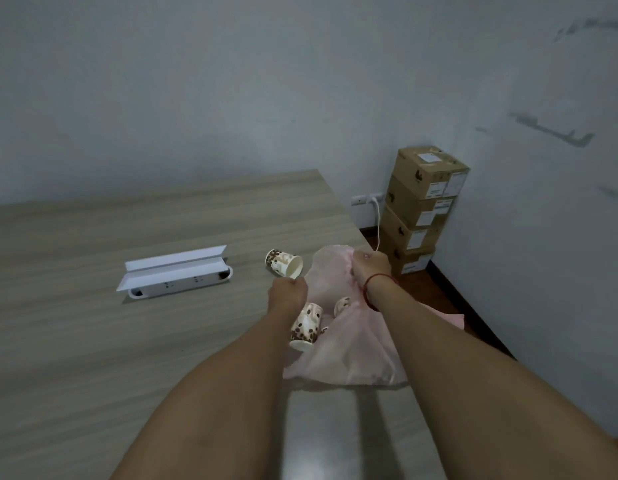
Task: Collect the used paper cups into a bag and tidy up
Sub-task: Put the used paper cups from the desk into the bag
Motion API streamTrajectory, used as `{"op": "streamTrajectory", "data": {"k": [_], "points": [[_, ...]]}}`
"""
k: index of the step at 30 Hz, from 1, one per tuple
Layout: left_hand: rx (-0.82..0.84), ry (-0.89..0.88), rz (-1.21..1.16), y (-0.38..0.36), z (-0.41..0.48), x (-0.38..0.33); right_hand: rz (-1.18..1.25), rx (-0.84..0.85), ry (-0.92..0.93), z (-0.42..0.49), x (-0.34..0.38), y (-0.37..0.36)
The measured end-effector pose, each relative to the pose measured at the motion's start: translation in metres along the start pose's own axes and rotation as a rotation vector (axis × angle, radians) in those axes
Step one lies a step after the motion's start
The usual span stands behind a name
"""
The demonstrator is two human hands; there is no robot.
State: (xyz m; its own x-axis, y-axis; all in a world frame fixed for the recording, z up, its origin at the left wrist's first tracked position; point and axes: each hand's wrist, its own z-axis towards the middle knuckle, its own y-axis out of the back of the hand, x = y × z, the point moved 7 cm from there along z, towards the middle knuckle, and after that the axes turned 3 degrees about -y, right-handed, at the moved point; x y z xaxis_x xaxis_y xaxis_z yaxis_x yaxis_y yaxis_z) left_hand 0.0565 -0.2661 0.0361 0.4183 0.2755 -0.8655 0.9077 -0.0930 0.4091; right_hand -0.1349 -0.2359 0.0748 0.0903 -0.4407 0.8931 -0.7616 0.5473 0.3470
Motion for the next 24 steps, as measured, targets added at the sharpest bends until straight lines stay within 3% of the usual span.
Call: {"op": "streamTrajectory", "data": {"k": [3, 10, 16, 20, 24], "points": [[-0.086, -0.002, 0.068, 0.012, 0.039, 0.000, -0.033, 0.006, -0.032, 0.026, -0.008, -0.023], [-0.038, 0.167, 0.213, -0.003, 0.141, 0.029, -0.158, -0.011, -0.155, 0.095, -0.047, -0.086], [-0.183, 0.386, 0.055, -0.029, 0.201, 0.055, -0.269, 0.016, -0.232, 0.129, -0.079, -0.119], [-0.099, 0.482, -0.128, -0.057, 0.229, 0.069, -0.315, 0.007, -0.220, 0.139, -0.090, -0.121], [-0.091, 0.459, -0.179, -0.069, 0.234, 0.074, -0.314, 0.041, -0.244, 0.141, -0.092, -0.121]]}}
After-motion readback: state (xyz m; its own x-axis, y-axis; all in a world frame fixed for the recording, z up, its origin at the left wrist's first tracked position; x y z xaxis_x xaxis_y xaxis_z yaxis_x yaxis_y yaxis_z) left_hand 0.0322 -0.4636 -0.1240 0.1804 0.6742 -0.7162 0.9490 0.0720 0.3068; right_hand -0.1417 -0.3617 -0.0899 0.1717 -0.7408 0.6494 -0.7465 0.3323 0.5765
